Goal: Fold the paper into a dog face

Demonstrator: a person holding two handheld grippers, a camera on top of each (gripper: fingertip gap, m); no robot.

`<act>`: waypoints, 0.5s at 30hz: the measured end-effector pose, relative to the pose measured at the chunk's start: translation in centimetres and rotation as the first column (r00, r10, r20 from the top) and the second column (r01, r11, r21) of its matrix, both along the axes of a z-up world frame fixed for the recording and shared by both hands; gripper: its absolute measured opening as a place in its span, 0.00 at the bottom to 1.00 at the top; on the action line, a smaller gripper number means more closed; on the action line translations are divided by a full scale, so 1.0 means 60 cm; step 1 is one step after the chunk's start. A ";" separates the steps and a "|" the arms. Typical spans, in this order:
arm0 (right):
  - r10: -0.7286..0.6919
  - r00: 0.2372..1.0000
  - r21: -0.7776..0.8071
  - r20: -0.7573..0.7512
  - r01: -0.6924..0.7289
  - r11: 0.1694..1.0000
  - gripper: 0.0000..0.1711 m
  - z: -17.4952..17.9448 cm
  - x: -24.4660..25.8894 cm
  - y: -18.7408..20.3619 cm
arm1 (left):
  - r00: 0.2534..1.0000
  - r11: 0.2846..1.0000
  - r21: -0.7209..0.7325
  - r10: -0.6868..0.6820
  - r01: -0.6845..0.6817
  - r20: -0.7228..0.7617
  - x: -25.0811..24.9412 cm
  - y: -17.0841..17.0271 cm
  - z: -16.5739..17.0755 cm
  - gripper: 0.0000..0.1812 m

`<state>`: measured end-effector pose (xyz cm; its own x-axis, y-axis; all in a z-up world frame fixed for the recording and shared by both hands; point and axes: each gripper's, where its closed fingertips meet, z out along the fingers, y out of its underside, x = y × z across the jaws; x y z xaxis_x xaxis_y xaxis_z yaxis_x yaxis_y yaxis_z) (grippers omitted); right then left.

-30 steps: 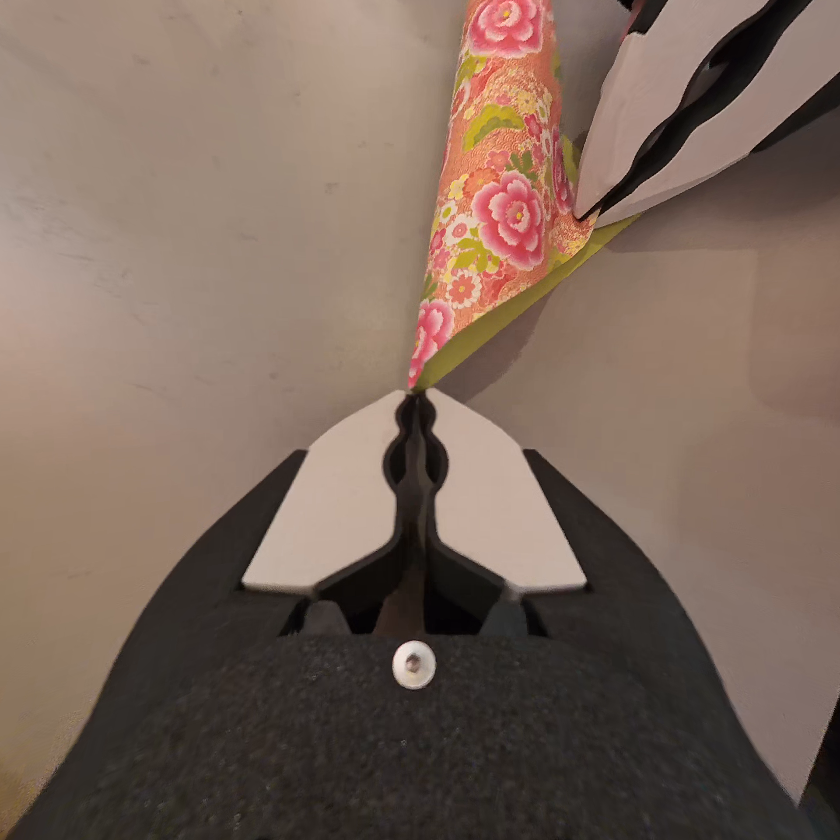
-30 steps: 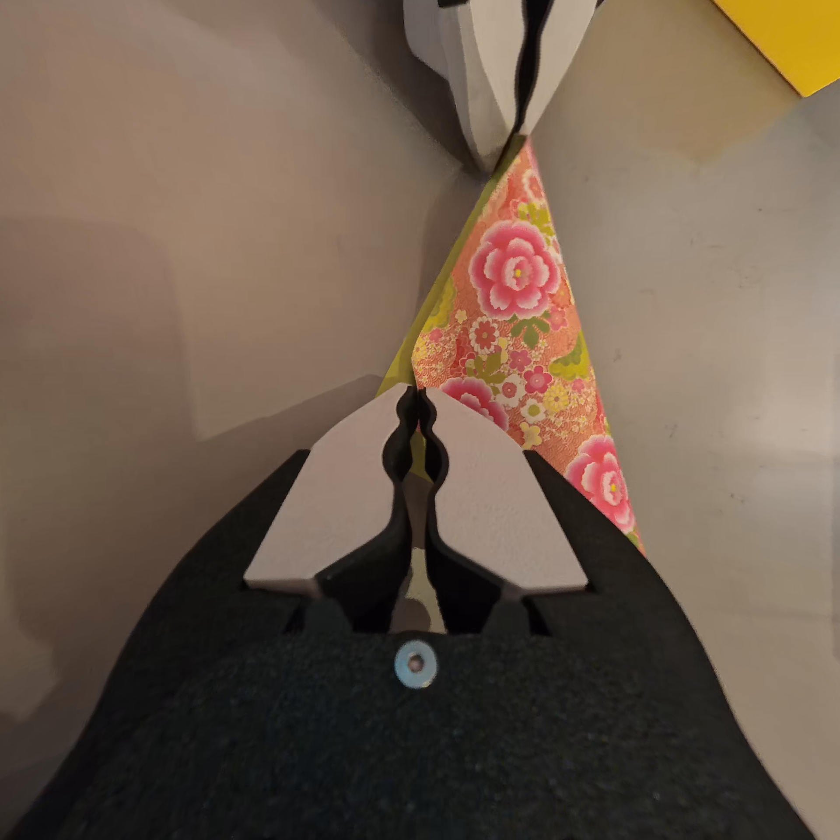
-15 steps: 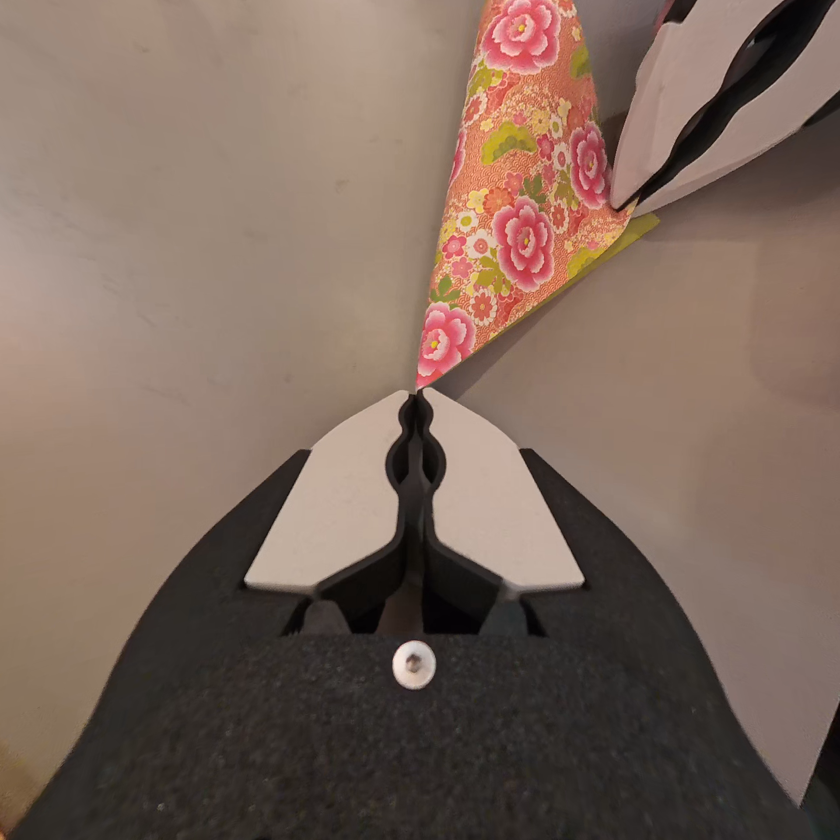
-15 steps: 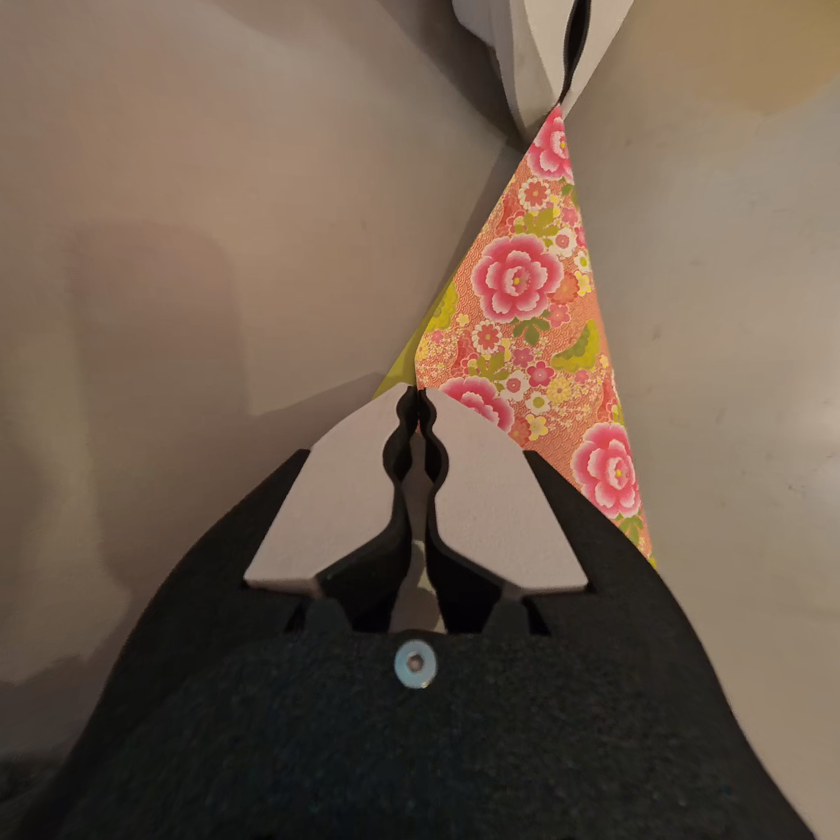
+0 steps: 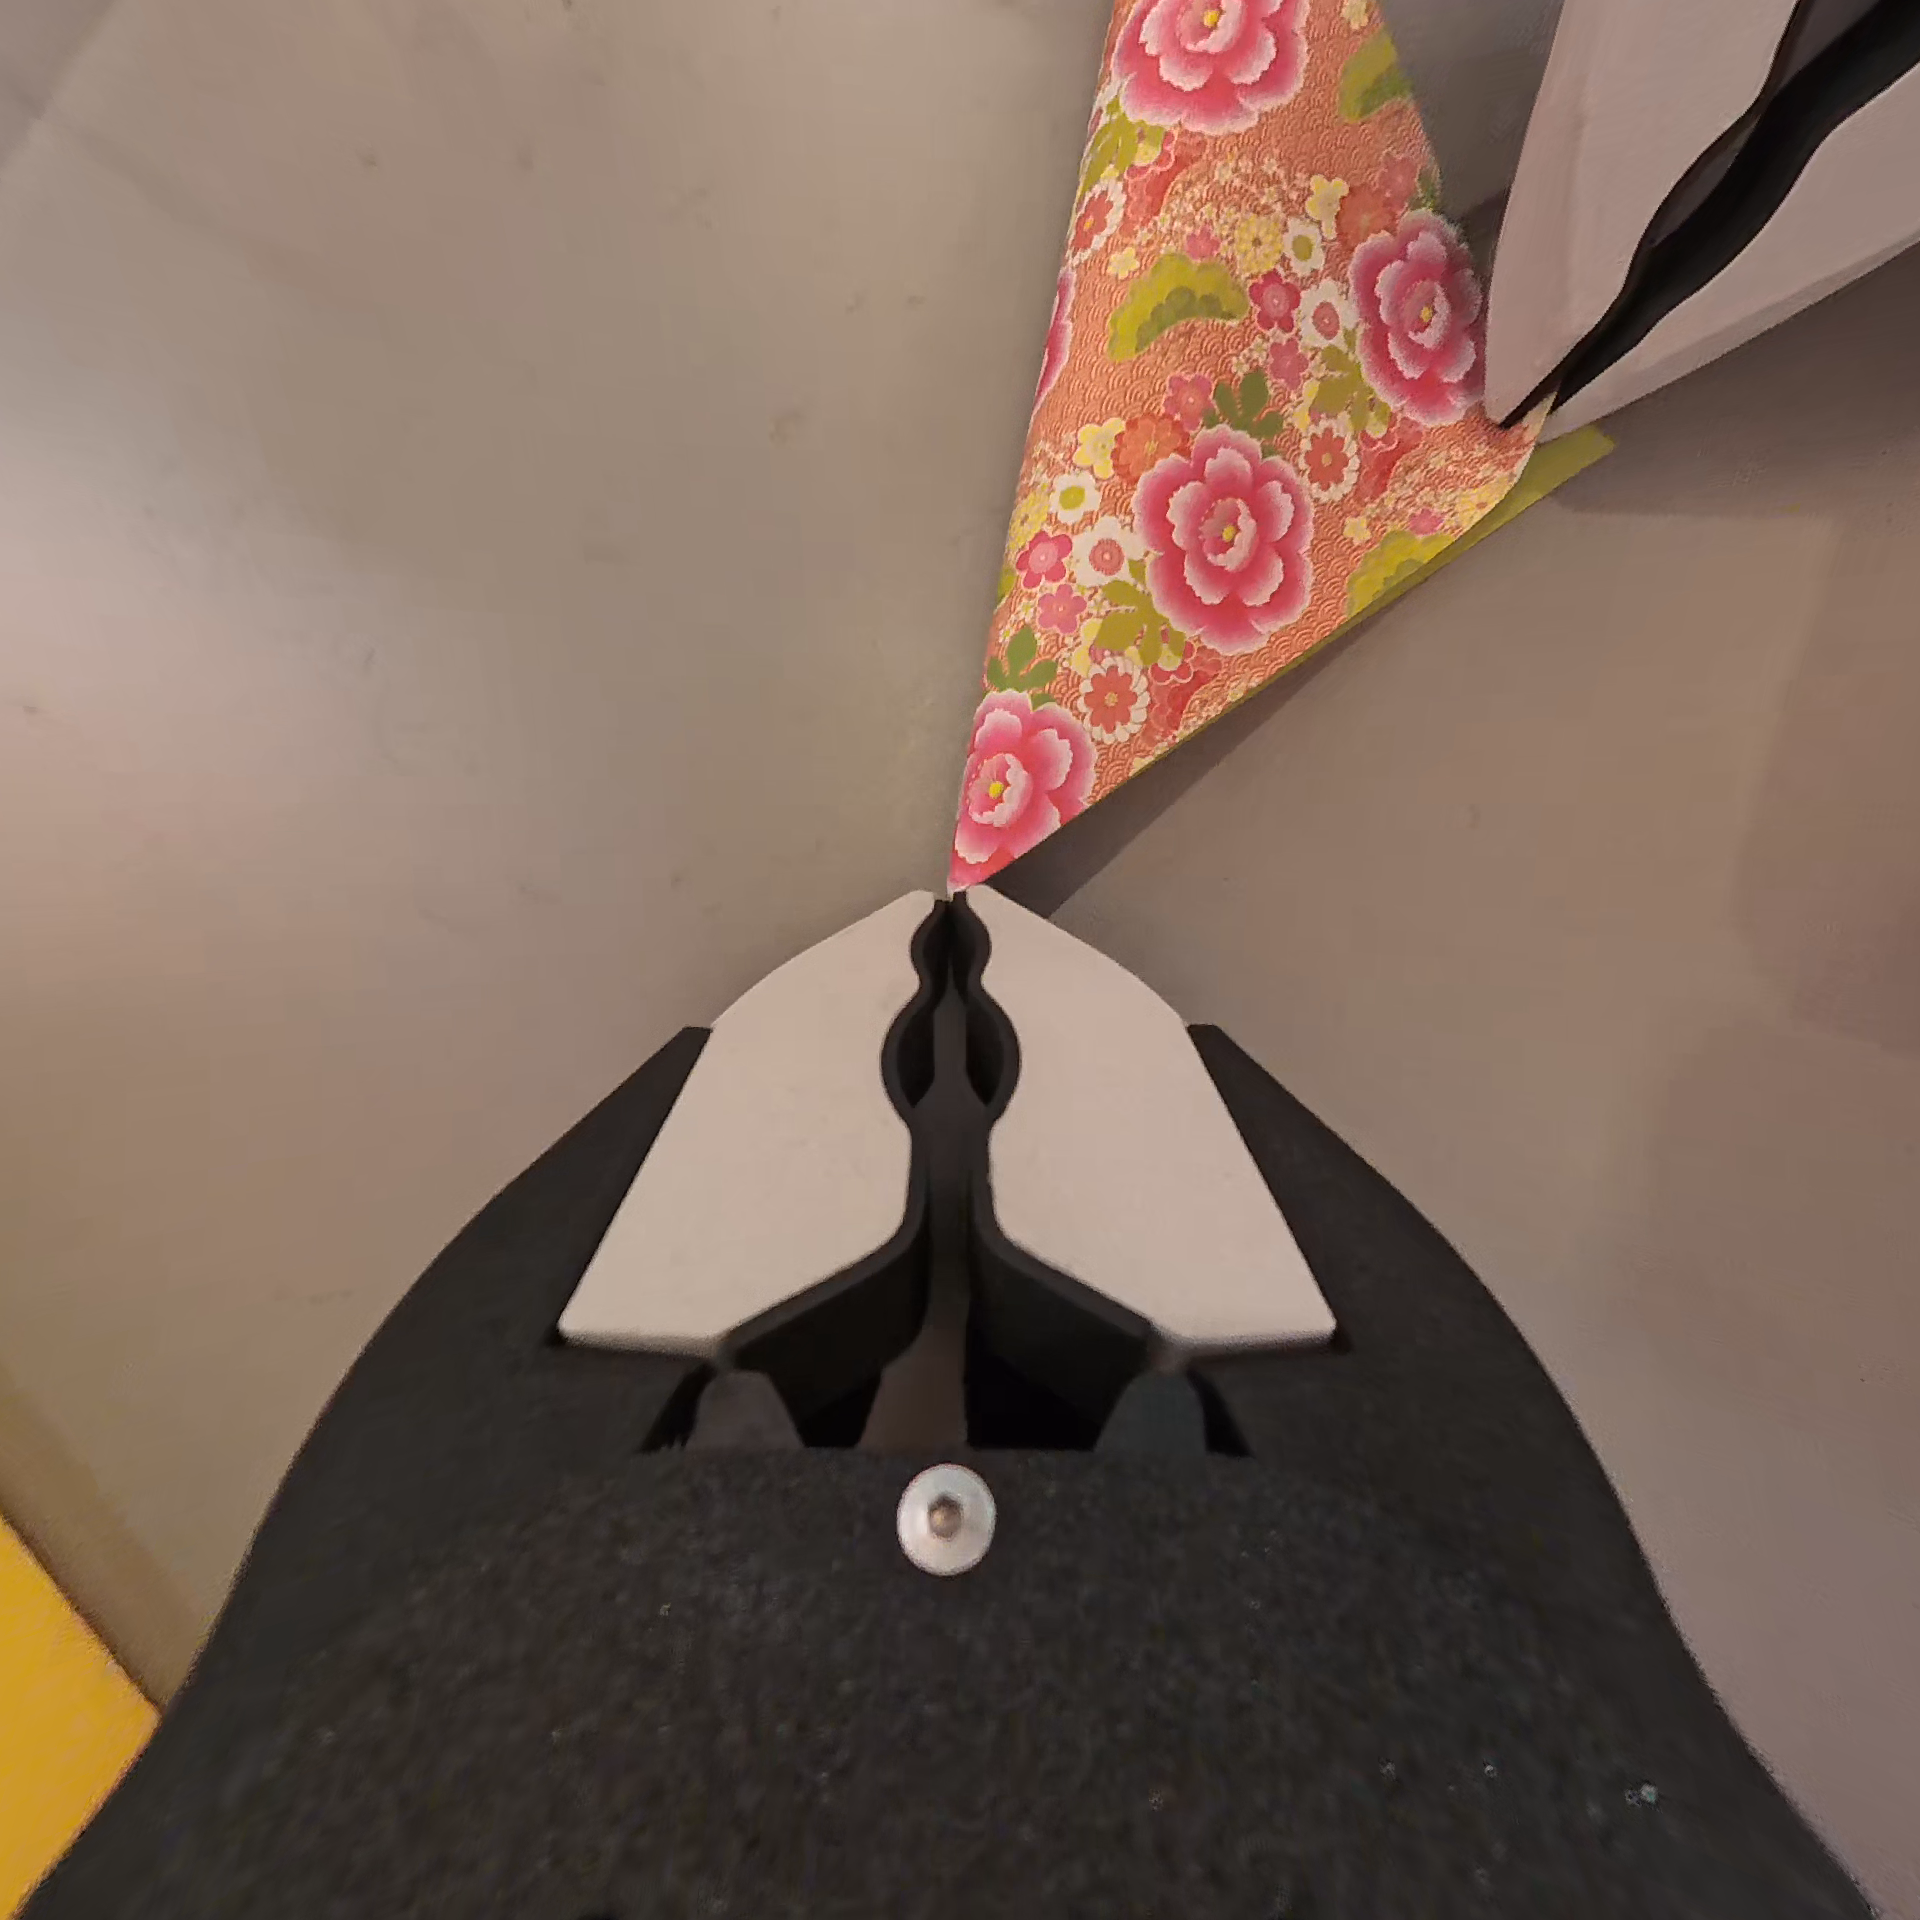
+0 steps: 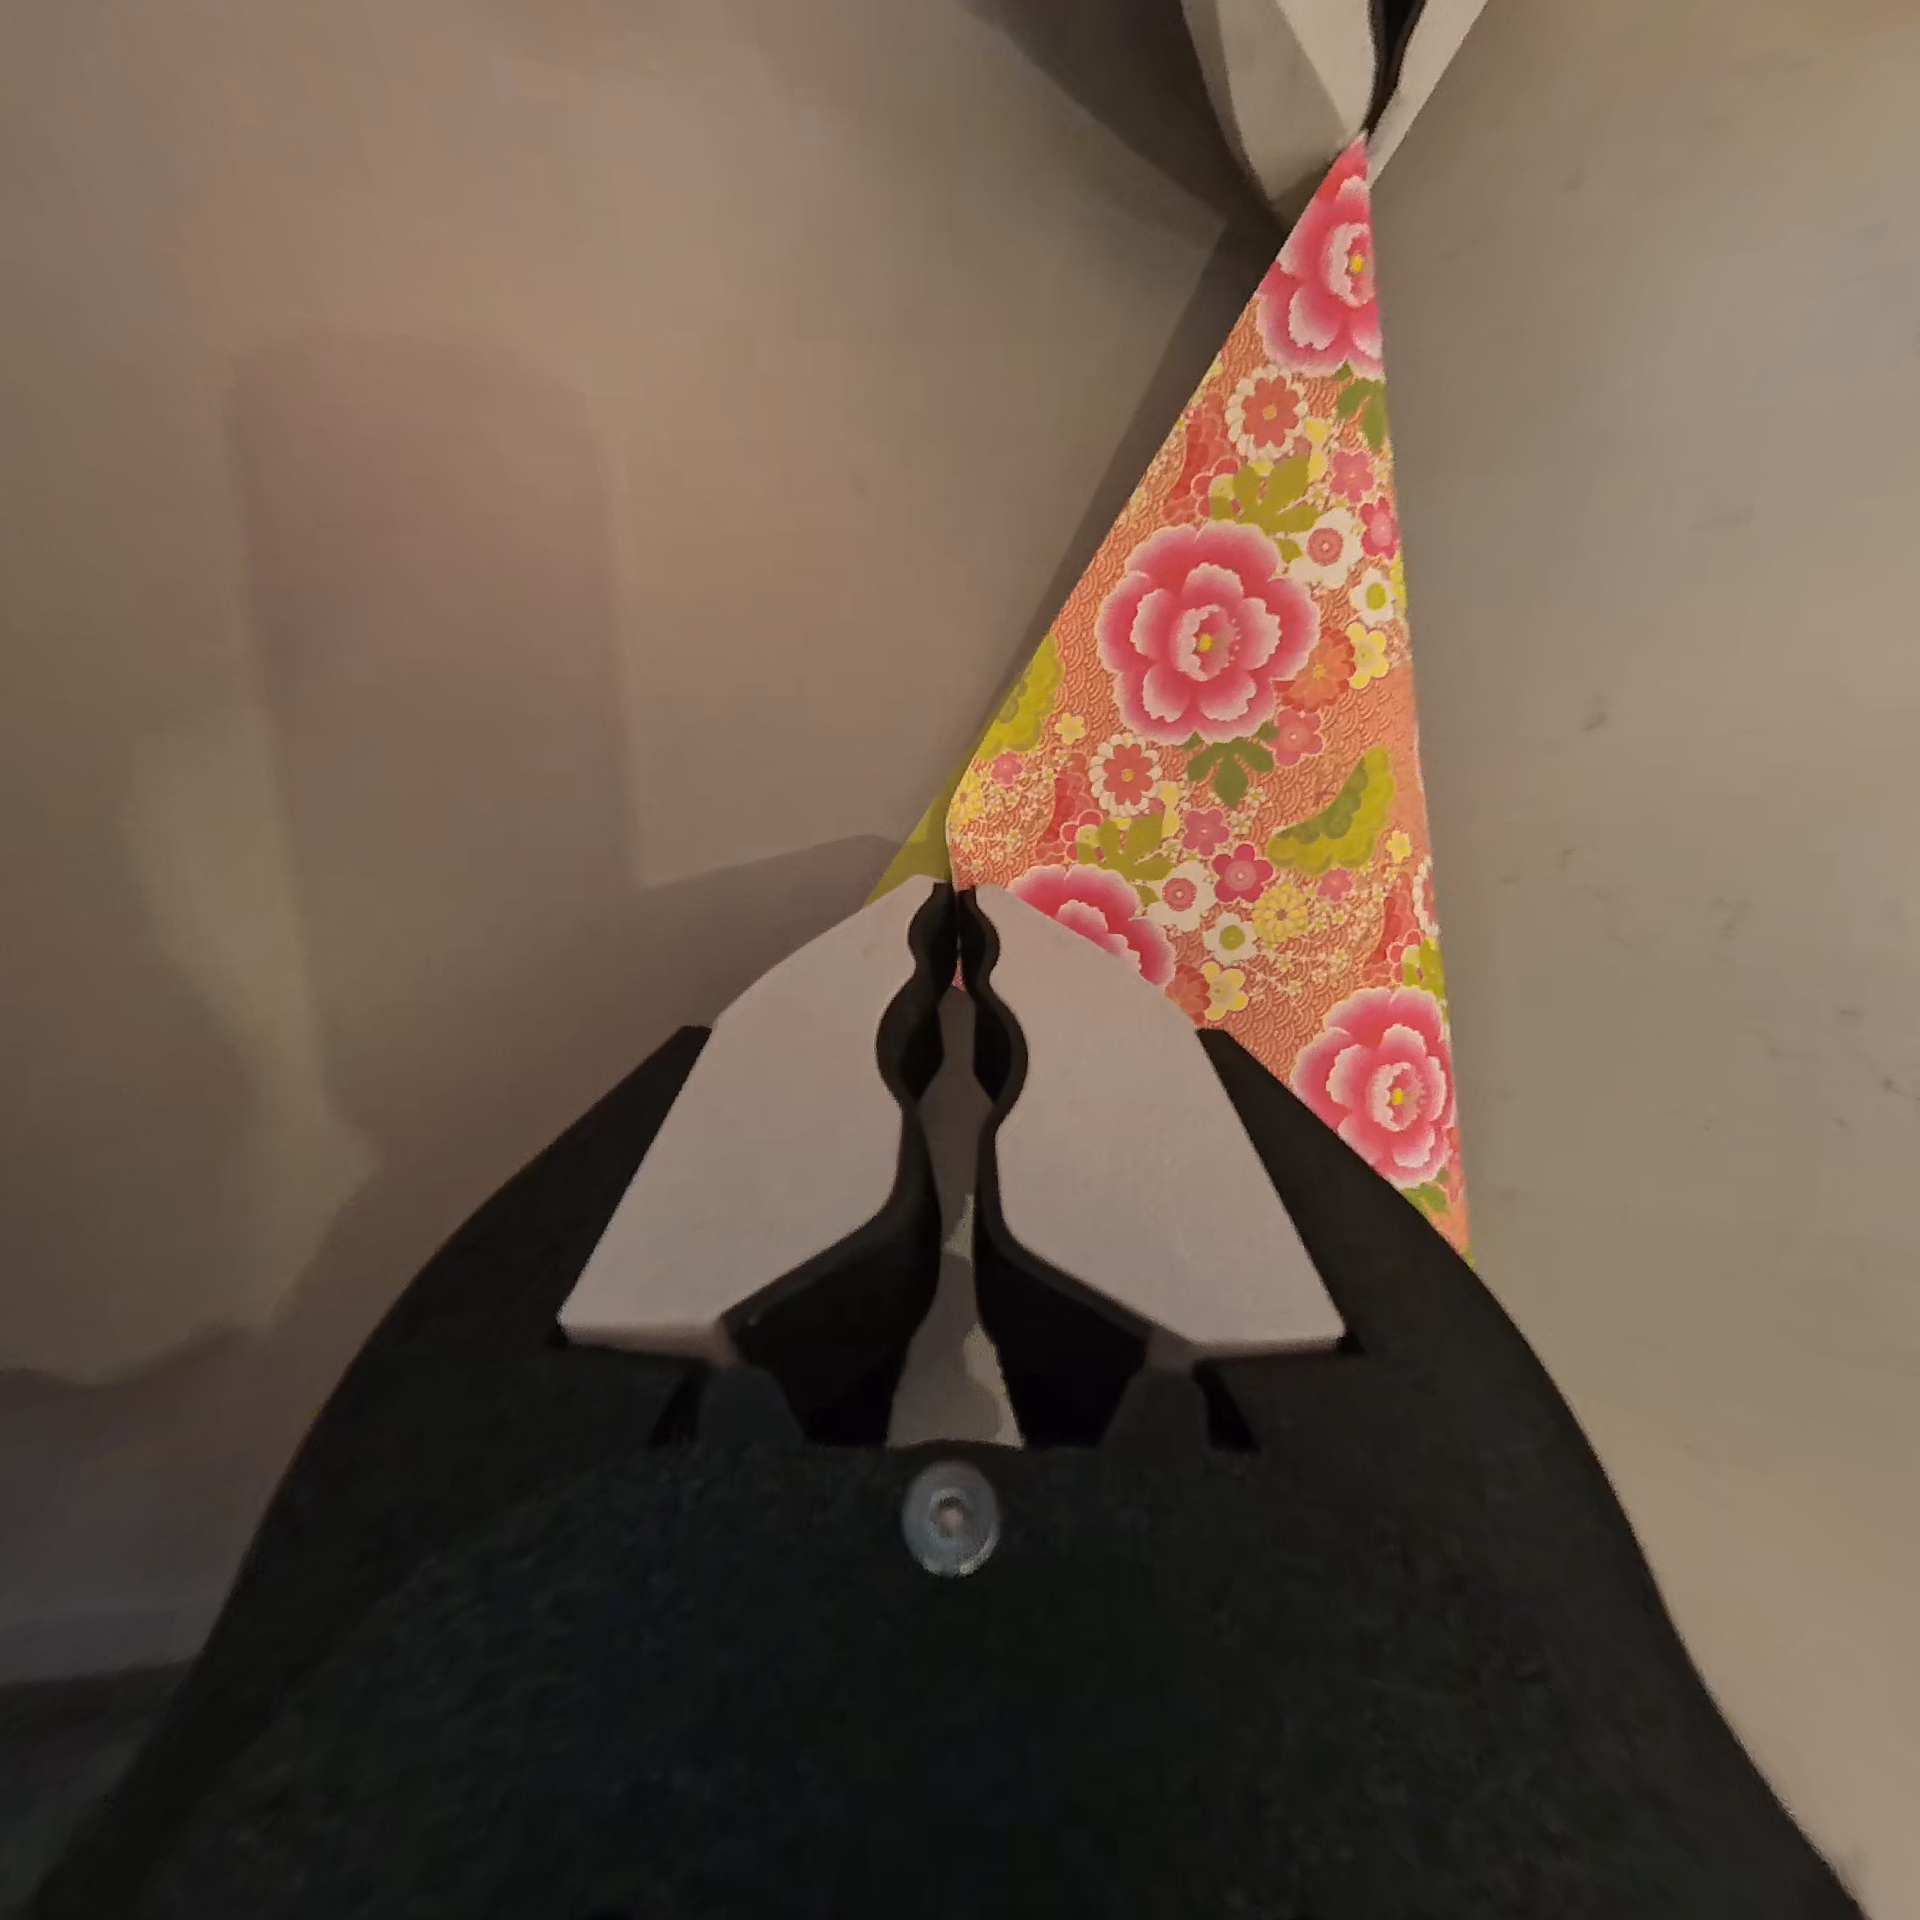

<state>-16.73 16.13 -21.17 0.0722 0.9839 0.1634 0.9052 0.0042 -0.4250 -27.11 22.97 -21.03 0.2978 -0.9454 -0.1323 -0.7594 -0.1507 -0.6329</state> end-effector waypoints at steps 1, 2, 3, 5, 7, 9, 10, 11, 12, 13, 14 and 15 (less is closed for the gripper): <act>0.005 1.000 -0.002 0.016 -0.005 1.000 0.00 0.000 0.001 -0.002 | 1.000 1.000 -0.001 0.000 0.000 -0.001 0.001 -0.001 0.000 0.00; 0.010 1.000 0.003 0.028 -0.010 1.000 0.00 0.000 0.001 -0.003 | 1.000 1.000 -0.002 0.000 0.000 -0.001 0.001 -0.001 0.000 0.00; 0.017 0.999 0.010 0.035 -0.018 1.000 0.00 0.000 0.001 -0.003 | 1.000 1.000 -0.002 0.000 0.000 -0.002 0.001 -0.002 0.000 0.00; 0.025 0.999 0.021 0.043 -0.026 0.999 0.00 0.000 0.001 -0.004 | 1.000 1.000 -0.003 0.002 -0.002 -0.002 0.001 -0.002 0.000 0.00; 0.027 0.999 0.024 0.047 -0.028 0.999 0.00 0.000 0.001 -0.004 | 1.000 1.000 -0.003 0.001 -0.001 -0.001 0.001 -0.002 0.000 0.00; 0.025 0.999 0.024 0.046 -0.027 0.999 0.00 0.000 0.001 -0.004 | 1.000 1.000 -0.006 0.001 -0.001 -0.001 0.001 -0.002 0.000 0.00; 0.026 0.999 0.024 0.047 -0.027 0.999 0.00 0.000 0.001 -0.004 | 1.000 1.000 -0.008 0.001 -0.001 -0.001 0.001 -0.002 0.000 0.00; 0.031 0.998 0.026 0.048 -0.032 0.999 0.00 0.000 0.001 -0.004 | 1.000 1.000 -0.009 0.000 0.000 -0.001 0.001 -0.002 0.000 0.00; 0.036 0.998 0.026 0.050 -0.037 0.999 0.00 0.000 0.001 -0.004 | 1.000 1.000 -0.009 -0.001 0.001 -0.002 0.001 -0.002 0.000 0.00; 0.037 0.998 0.023 0.049 -0.038 0.999 0.00 0.000 0.001 -0.004 | 1.000 1.000 -0.009 -0.002 0.002 -0.002 0.001 -0.002 0.000 0.00; 0.036 0.998 0.016 0.046 -0.037 0.999 0.00 0.000 0.001 -0.004 | 1.000 1.000 -0.009 -0.003 0.003 -0.003 0.001 -0.003 0.000 0.00; 0.036 0.998 0.009 0.045 -0.037 0.999 0.00 0.000 0.001 -0.004 | 1.000 1.000 -0.009 -0.003 0.003 -0.003 0.001 -0.003 0.000 0.00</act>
